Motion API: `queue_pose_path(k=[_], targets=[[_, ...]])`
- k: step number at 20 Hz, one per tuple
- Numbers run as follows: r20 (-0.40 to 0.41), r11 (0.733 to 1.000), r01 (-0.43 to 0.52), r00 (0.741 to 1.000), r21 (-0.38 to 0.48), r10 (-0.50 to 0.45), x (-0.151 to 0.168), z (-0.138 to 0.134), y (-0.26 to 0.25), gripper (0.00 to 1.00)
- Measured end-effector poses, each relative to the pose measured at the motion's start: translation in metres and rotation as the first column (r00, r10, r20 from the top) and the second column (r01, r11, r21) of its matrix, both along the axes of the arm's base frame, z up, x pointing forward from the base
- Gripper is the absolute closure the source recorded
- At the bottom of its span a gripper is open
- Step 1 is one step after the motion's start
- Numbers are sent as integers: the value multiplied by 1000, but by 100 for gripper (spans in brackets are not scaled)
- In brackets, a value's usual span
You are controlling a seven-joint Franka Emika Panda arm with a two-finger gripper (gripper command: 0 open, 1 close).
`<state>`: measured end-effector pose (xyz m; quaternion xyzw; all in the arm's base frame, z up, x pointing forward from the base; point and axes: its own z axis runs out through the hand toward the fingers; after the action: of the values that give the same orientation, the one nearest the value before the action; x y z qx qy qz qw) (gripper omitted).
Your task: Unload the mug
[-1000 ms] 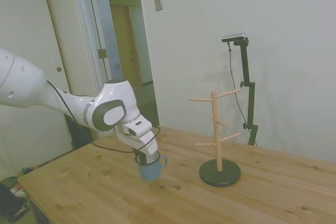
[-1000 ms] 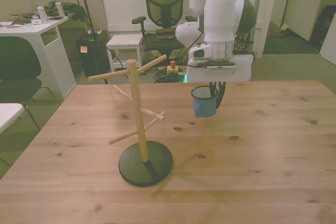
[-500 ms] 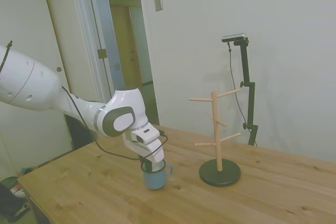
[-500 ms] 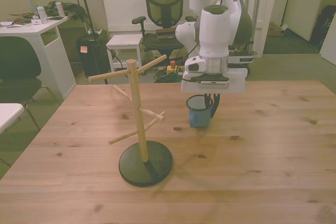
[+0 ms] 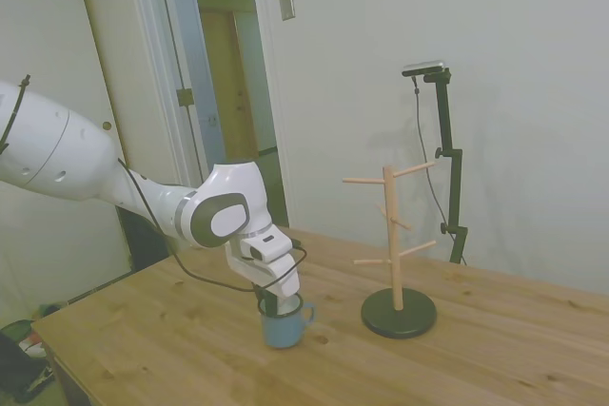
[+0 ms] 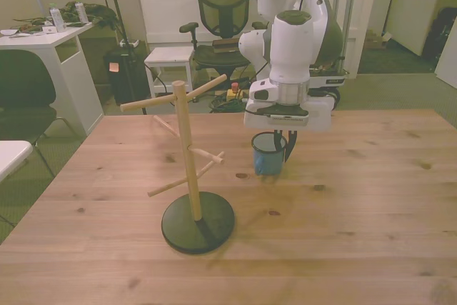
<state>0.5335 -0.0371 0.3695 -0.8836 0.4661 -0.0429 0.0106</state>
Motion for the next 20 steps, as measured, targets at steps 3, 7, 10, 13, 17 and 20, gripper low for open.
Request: queue_pose_path(k=[3, 7, 10, 13, 17, 20], targets=[[-1, 1000, 0, 1000, 0, 0, 0, 0, 0, 0], [-5, 1000, -8, 1000, -10, 8, -2, 8, 0, 0], [6, 1000, -15, 1000, -20, 15, -9, 32, 0, 0], [44, 999, -18, 999, -26, 20, -24, 74, 1, 0], [112, 998, -53, 992, -37, 57, -55, 138, 20, 0], [149, 993, -113, 982, -31, 117, -71, 160, 59, 0]])
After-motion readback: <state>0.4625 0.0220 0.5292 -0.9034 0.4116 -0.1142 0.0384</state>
